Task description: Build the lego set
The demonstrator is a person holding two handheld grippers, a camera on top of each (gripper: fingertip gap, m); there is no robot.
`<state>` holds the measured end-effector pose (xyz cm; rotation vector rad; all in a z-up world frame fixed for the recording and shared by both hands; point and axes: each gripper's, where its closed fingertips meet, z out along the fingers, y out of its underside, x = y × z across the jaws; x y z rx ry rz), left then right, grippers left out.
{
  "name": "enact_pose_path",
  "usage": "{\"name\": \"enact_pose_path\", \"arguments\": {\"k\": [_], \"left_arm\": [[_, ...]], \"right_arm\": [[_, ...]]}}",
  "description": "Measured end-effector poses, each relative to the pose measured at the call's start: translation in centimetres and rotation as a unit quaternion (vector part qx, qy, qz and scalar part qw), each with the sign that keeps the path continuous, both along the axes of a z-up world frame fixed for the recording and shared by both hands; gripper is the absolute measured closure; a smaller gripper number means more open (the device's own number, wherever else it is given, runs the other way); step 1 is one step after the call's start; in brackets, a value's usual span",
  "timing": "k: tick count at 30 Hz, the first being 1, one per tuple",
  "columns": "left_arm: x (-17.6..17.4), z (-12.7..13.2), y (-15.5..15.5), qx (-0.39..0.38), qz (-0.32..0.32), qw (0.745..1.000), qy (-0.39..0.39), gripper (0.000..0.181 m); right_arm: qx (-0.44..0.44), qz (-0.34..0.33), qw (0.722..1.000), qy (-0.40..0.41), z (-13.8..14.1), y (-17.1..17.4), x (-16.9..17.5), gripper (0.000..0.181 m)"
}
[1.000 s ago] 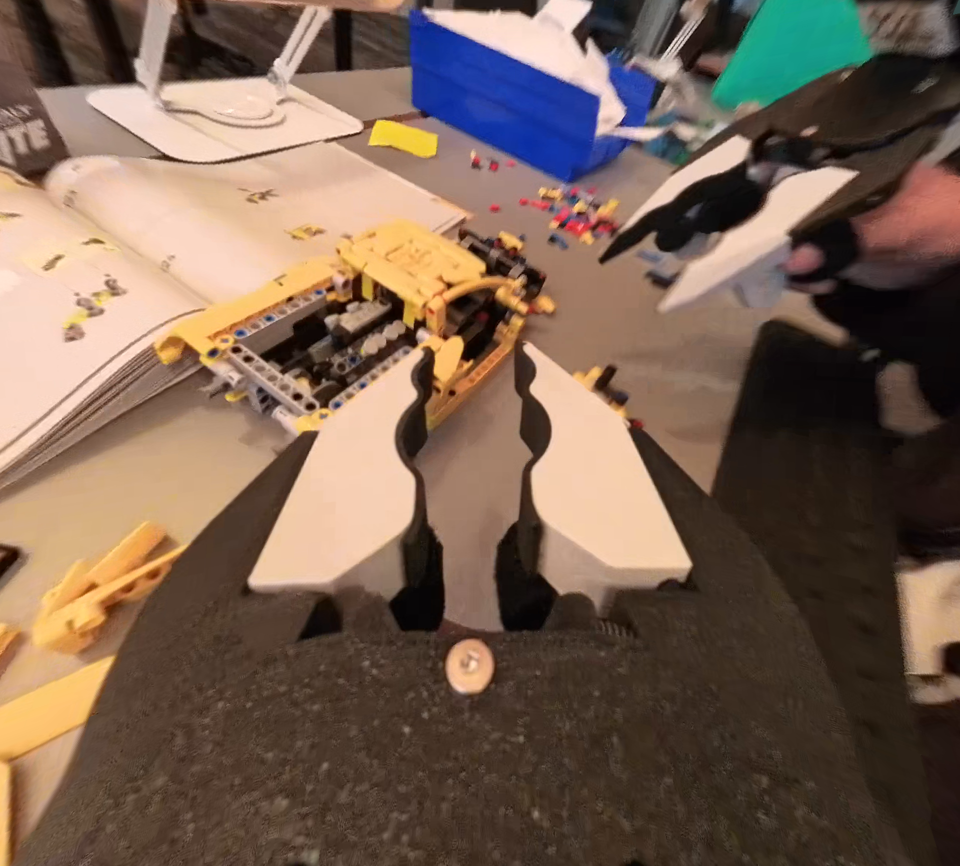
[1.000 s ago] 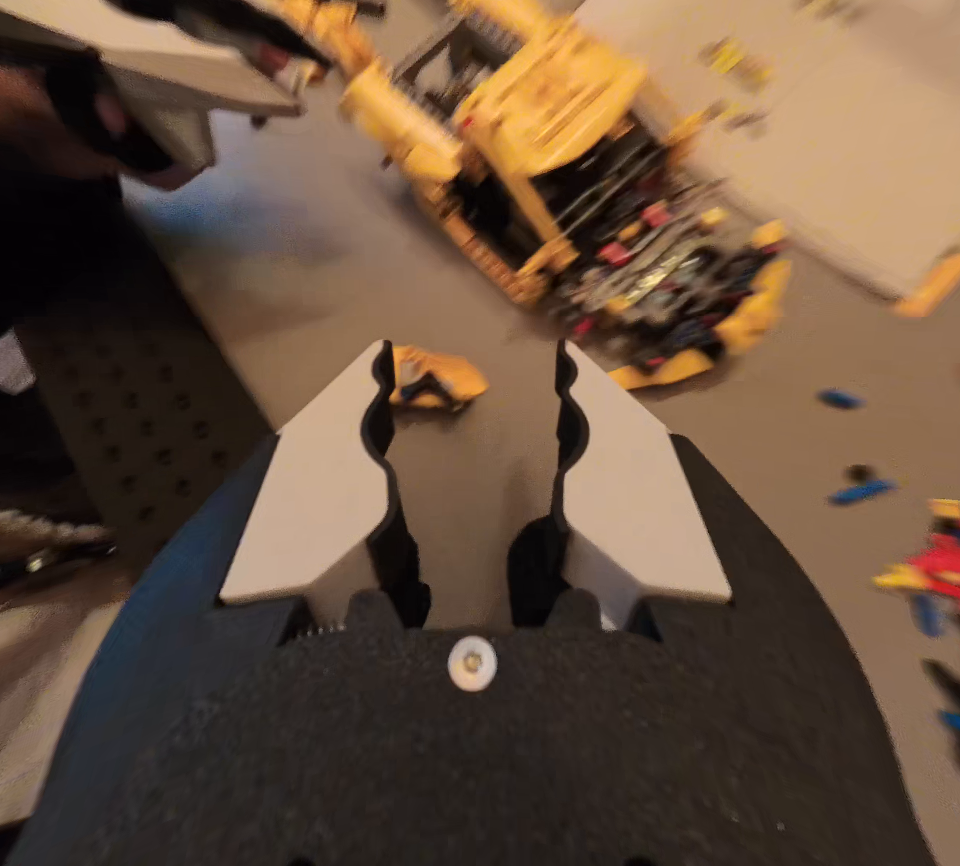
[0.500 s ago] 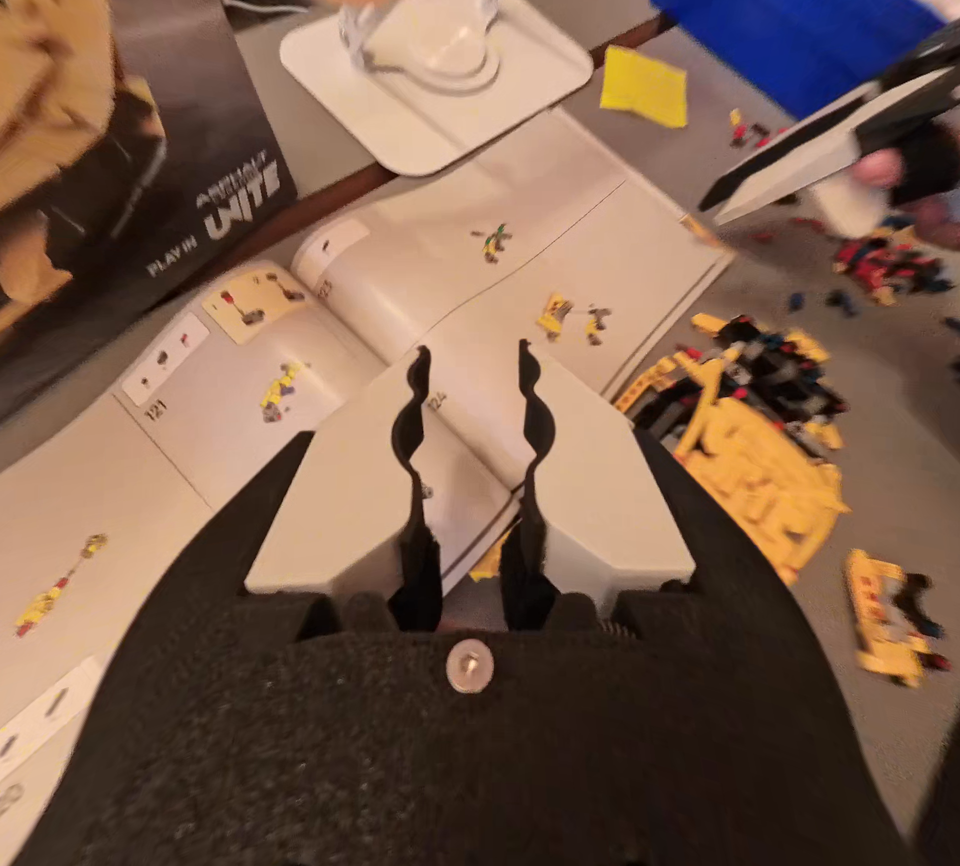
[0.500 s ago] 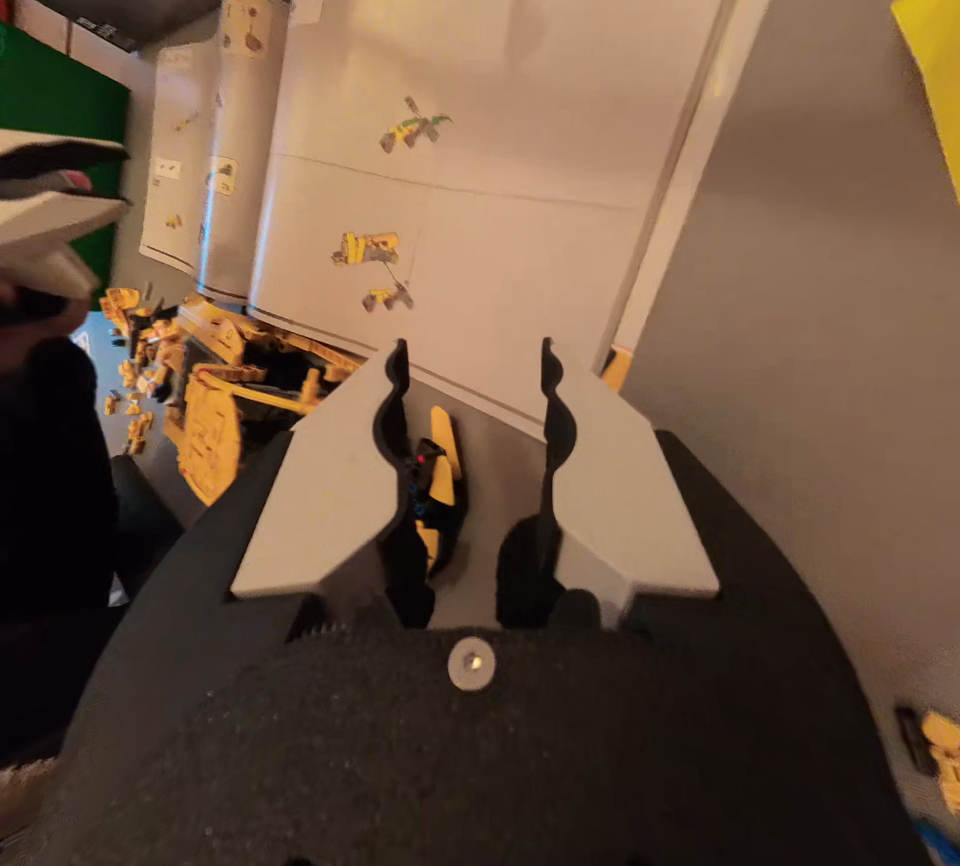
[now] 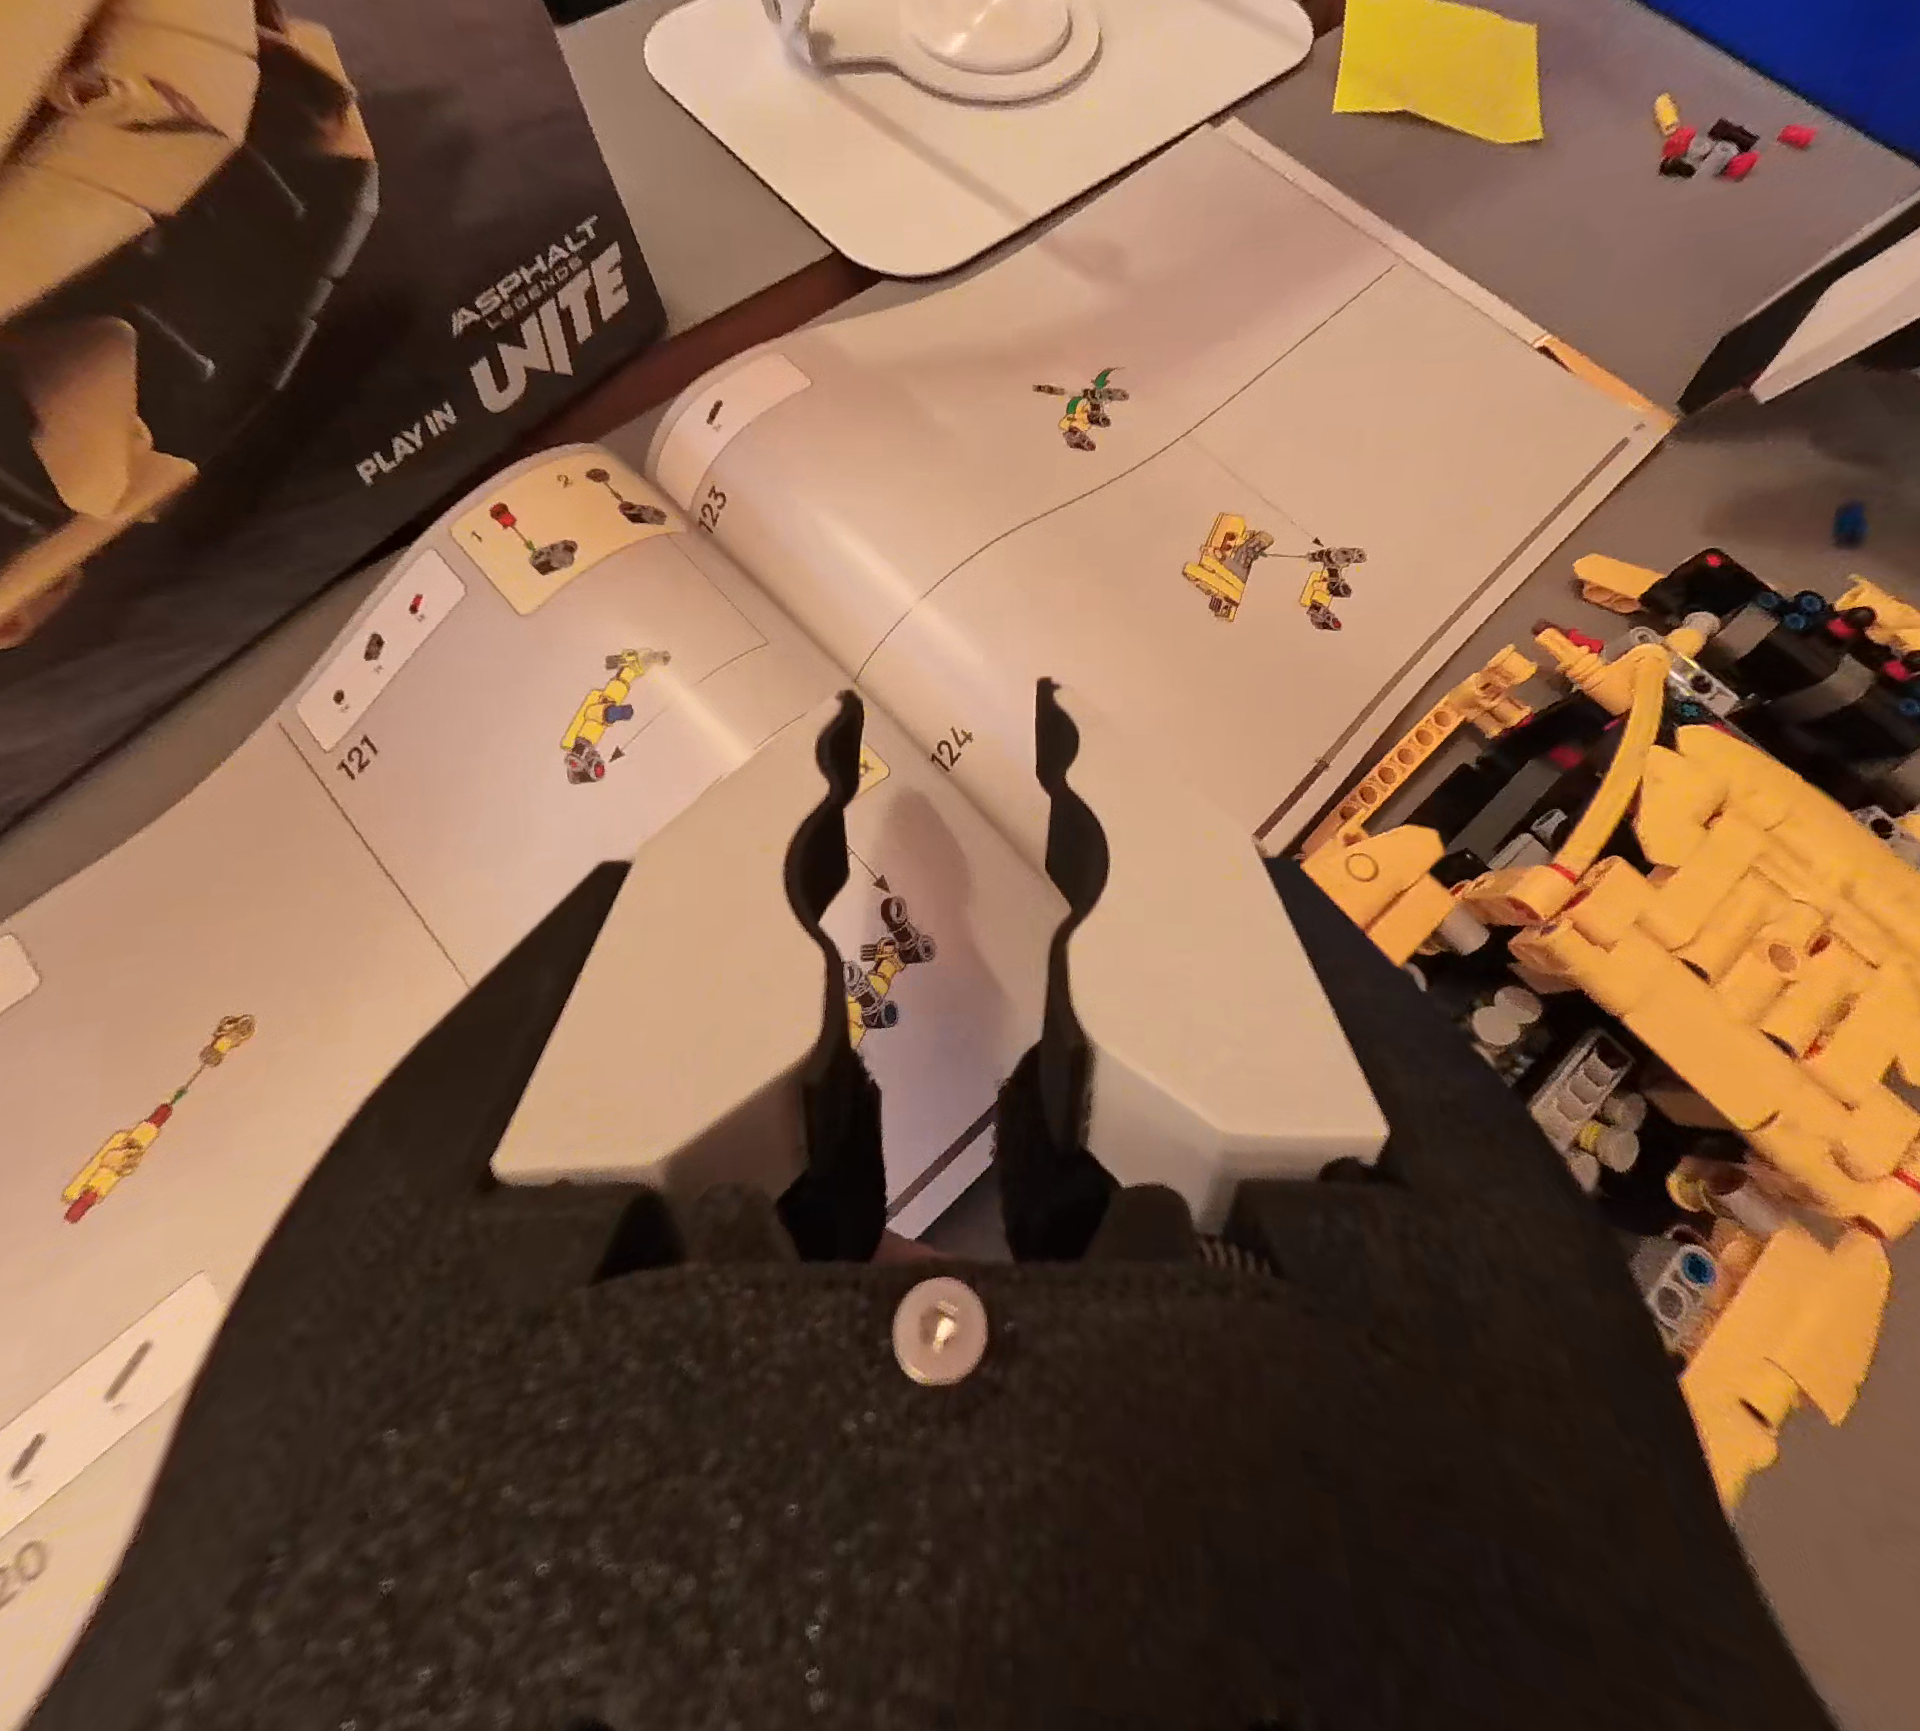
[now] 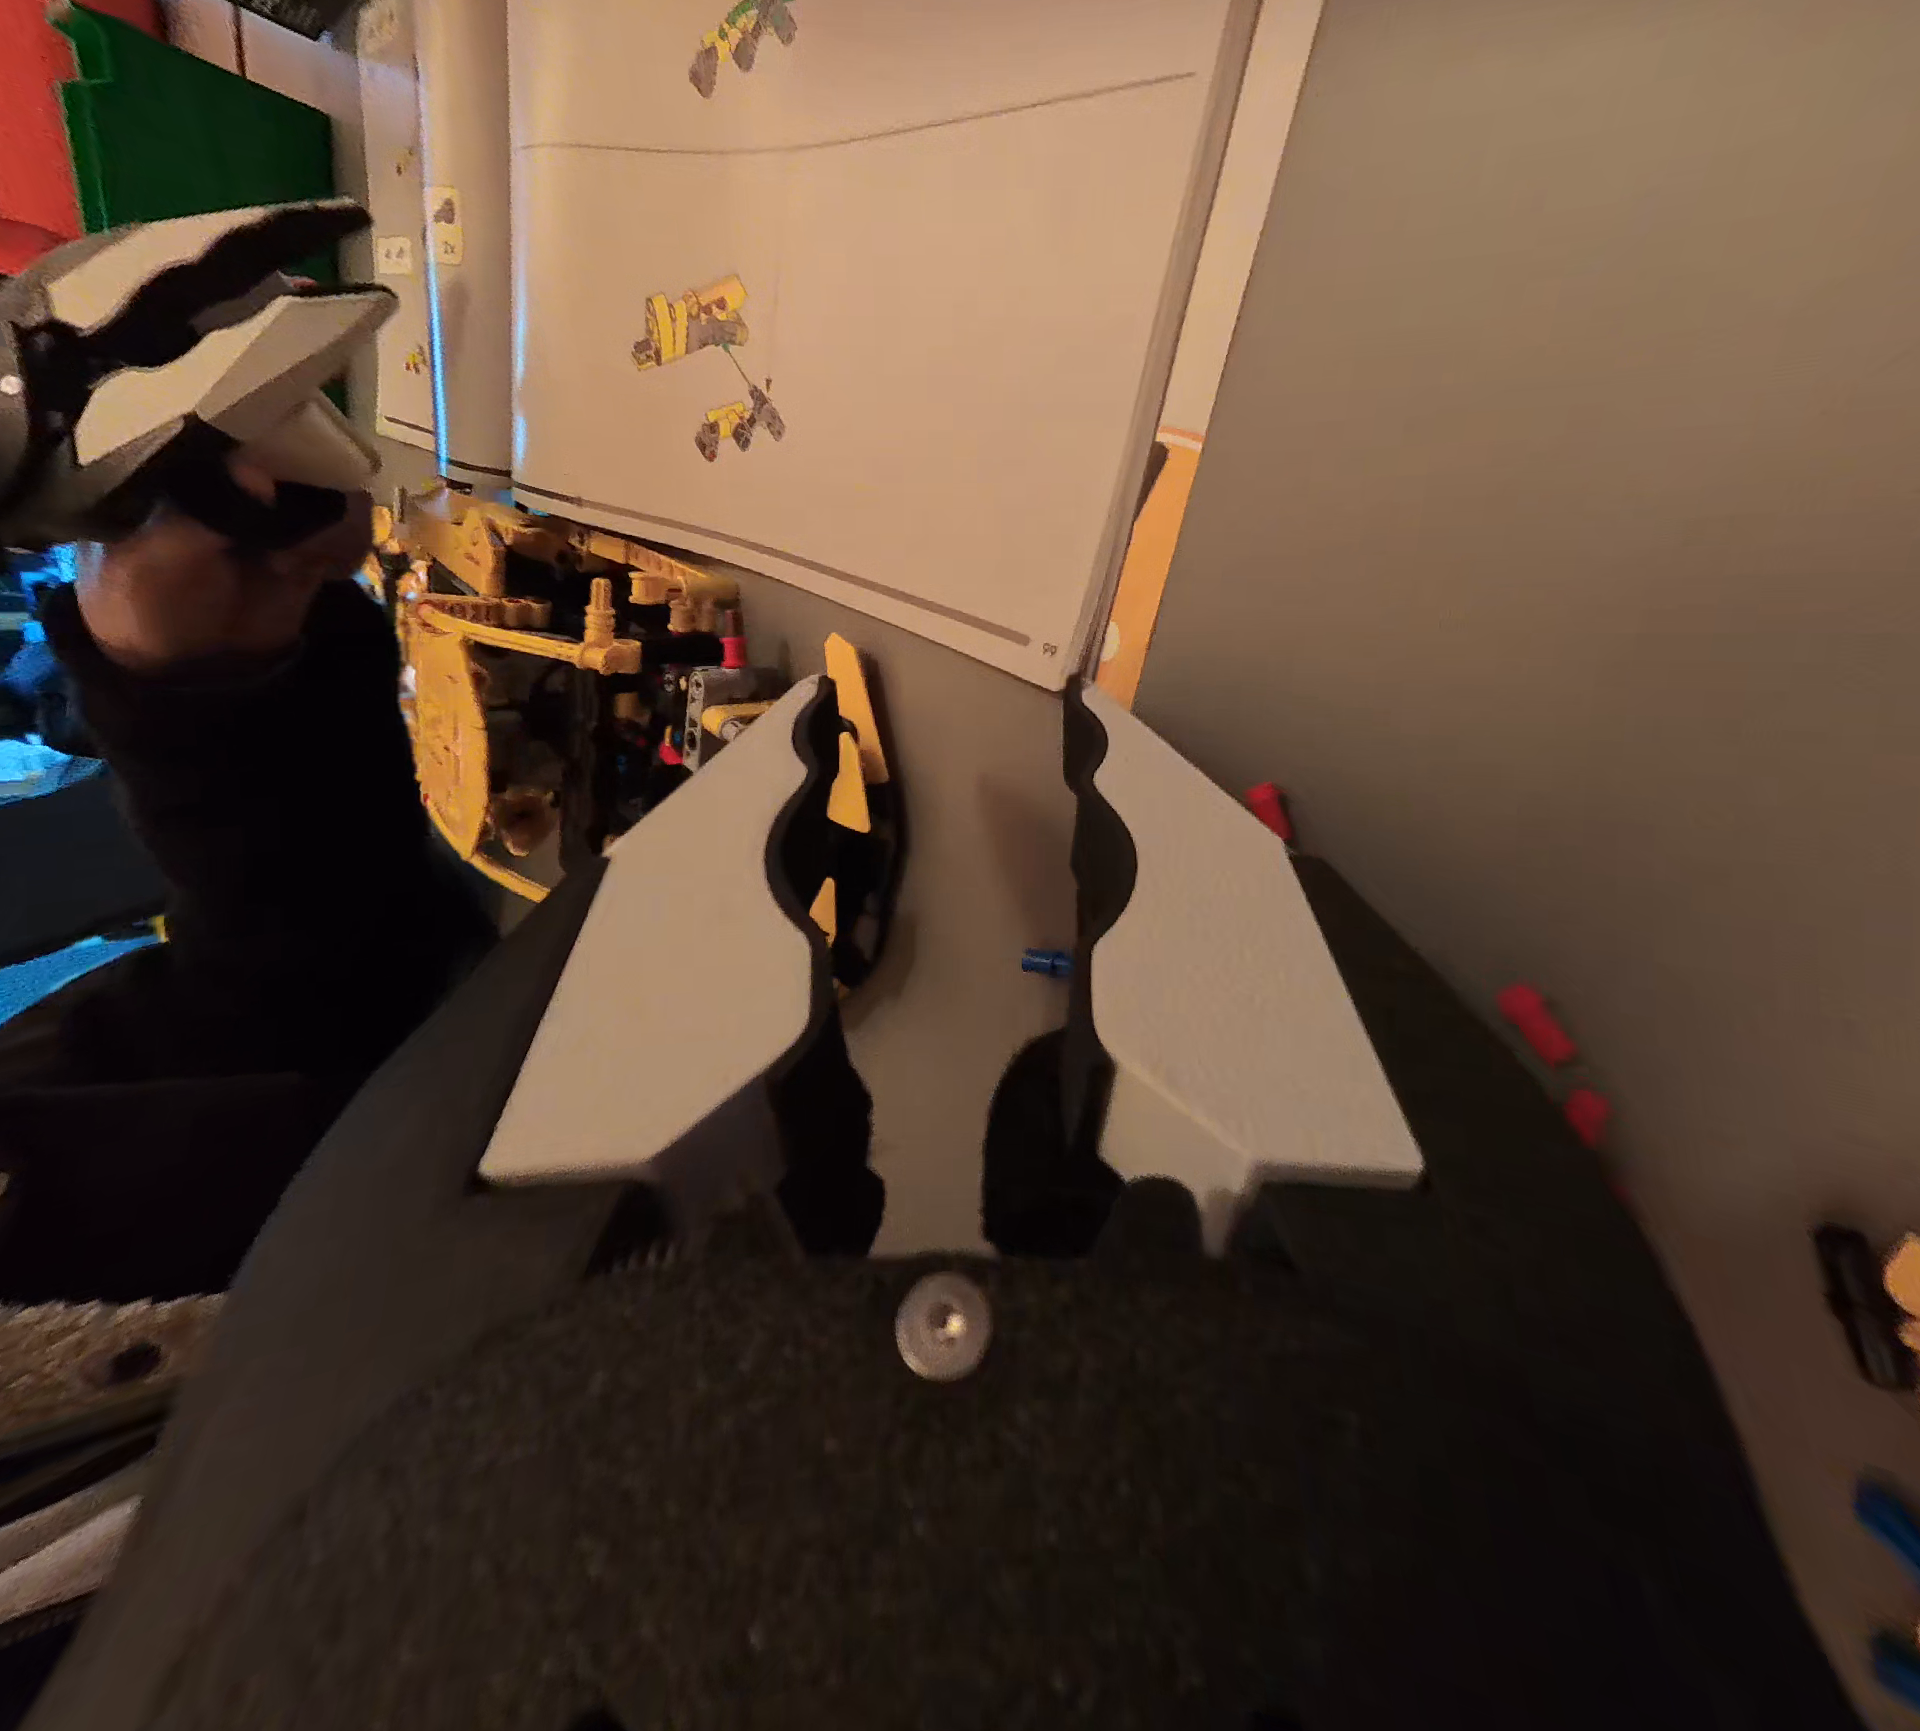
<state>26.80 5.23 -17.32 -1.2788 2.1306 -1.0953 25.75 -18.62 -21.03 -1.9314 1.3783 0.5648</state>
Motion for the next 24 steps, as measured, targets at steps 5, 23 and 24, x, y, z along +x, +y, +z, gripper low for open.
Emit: {"name": "enact_pose_path", "arguments": {"k": [5,23,24], "left_arm": [[-0.25,-0.25,-0.42,0.002,-0.008,1.0,0.001,0.148],[-0.56,-0.29,-0.94,-0.008,-0.018,1.0,0.007,0.148],[-0.56,-0.32,-0.94,-0.007,-0.018,1.0,0.007,0.148]], "right_arm": [[0.02,0.009,1.0,0.015,-0.14,0.31,-0.4,0.141],[0.027,0.005,0.999,0.018,-0.38,0.54,-0.17,0.141],[0.029,0.004,0.999,0.017,-0.3,0.55,-0.15,0.141]]}}
